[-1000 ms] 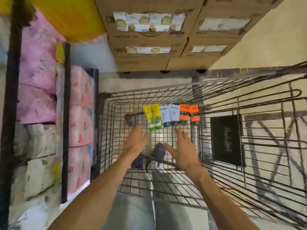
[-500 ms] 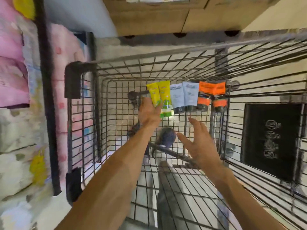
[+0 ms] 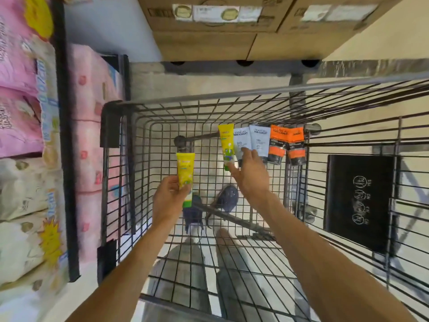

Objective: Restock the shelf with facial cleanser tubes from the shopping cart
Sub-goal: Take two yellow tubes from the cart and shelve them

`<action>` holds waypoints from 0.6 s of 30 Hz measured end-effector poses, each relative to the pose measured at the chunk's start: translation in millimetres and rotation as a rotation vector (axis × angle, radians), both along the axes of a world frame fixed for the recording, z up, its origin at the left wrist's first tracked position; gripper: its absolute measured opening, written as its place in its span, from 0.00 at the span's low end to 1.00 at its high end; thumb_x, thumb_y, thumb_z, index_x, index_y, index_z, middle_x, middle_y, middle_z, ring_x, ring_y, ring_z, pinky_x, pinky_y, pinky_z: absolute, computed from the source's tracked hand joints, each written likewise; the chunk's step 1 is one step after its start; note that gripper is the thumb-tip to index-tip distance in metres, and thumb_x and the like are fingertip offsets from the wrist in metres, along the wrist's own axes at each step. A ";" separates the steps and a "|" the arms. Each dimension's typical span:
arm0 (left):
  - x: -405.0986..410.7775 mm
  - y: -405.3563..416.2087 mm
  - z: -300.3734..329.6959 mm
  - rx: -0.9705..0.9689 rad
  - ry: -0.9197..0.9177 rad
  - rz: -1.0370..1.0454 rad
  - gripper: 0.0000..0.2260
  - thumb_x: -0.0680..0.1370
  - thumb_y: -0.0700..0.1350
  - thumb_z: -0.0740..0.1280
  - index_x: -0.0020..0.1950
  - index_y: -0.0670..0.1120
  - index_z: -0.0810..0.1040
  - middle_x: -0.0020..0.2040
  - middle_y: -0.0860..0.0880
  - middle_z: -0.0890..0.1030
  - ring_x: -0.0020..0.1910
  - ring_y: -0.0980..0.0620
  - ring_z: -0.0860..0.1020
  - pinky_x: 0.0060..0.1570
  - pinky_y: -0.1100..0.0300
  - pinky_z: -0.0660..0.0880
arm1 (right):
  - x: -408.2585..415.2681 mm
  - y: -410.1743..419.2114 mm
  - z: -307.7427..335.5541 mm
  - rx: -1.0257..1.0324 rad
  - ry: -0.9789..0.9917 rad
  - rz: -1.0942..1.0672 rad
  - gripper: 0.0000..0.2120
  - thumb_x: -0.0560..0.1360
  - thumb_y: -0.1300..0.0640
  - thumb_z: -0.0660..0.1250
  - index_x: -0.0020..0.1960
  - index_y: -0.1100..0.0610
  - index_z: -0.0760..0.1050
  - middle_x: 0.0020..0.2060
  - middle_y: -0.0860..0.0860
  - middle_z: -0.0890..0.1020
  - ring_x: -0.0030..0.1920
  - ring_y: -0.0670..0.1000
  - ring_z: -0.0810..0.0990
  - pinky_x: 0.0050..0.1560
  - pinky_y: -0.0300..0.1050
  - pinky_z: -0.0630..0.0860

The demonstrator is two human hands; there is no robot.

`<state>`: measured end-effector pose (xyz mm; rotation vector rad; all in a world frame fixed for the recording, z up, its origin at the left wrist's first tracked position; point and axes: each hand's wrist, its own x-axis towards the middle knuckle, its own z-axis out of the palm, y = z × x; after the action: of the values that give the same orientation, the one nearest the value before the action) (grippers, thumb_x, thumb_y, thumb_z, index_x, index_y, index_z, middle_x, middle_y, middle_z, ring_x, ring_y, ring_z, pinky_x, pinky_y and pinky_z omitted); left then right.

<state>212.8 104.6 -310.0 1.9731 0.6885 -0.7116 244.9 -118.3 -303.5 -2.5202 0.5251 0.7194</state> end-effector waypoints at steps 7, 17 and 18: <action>-22.0 26.0 -9.7 -0.069 0.001 0.072 0.14 0.76 0.48 0.77 0.58 0.52 0.77 0.51 0.56 0.82 0.46 0.62 0.82 0.40 0.63 0.79 | 43.6 28.7 -41.9 -0.162 0.037 -0.030 0.24 0.81 0.49 0.67 0.70 0.60 0.66 0.63 0.58 0.74 0.63 0.59 0.75 0.57 0.56 0.78; -32.9 34.0 -15.8 -0.074 0.012 0.128 0.14 0.76 0.51 0.76 0.57 0.55 0.76 0.51 0.54 0.83 0.47 0.55 0.83 0.44 0.56 0.81 | 37.9 45.2 -62.8 -0.209 0.025 -0.084 0.27 0.78 0.54 0.72 0.71 0.61 0.65 0.64 0.58 0.73 0.65 0.59 0.71 0.58 0.56 0.77; -32.5 33.5 -13.2 -0.081 0.019 0.136 0.15 0.76 0.50 0.76 0.59 0.52 0.76 0.51 0.54 0.83 0.47 0.56 0.83 0.40 0.61 0.80 | 35.8 46.3 -61.1 -0.200 0.020 -0.076 0.25 0.78 0.54 0.71 0.69 0.61 0.65 0.63 0.57 0.73 0.65 0.58 0.71 0.57 0.56 0.77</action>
<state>180.3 138.1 -323.2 1.8290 0.7847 -0.6657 280.6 -72.0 -364.6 -2.6623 0.7286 0.6952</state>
